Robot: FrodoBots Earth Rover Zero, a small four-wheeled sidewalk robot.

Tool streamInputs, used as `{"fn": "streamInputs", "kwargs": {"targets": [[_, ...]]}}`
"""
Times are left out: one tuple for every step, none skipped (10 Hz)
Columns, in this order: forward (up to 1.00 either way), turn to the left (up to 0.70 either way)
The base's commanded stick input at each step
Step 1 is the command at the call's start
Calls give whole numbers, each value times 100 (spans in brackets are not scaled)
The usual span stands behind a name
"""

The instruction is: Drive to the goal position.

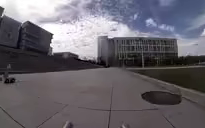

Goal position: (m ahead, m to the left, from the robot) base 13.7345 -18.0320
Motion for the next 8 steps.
{"fn": "streamInputs", "kwargs": {"targets": [[0,-70],[0,-70],[0,-70],[0,-65],[0,-25],[0,0],[0,0],[0,0]]}}
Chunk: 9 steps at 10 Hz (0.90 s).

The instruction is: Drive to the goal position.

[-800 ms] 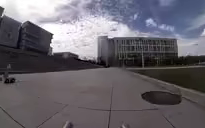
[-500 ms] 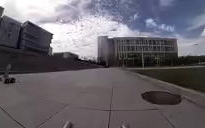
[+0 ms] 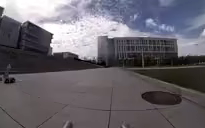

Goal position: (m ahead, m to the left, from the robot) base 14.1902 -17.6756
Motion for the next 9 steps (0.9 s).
{"fn": "streamInputs", "kwargs": {"targets": [[0,0],[0,0],[0,0],[0,0],[0,0],[0,0],[0,-5],[0,-6],[0,-6]]}}
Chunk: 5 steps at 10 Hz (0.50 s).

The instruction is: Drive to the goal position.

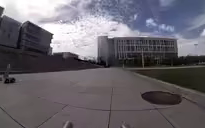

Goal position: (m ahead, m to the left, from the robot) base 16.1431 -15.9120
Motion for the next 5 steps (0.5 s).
{"fn": "streamInputs", "kwargs": {"targets": [[0,-6],[0,-6],[4,-11],[4,-46],[4,-70]]}}
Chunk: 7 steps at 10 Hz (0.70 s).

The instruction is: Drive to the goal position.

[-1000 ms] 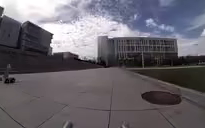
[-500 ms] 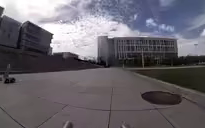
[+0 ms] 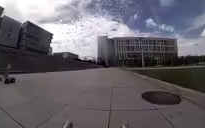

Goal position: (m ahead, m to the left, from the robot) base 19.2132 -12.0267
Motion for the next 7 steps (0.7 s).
{"fn": "streamInputs", "kwargs": {"targets": [[4,-70],[4,-56],[4,-15],[4,0],[4,0],[4,0],[4,0]]}}
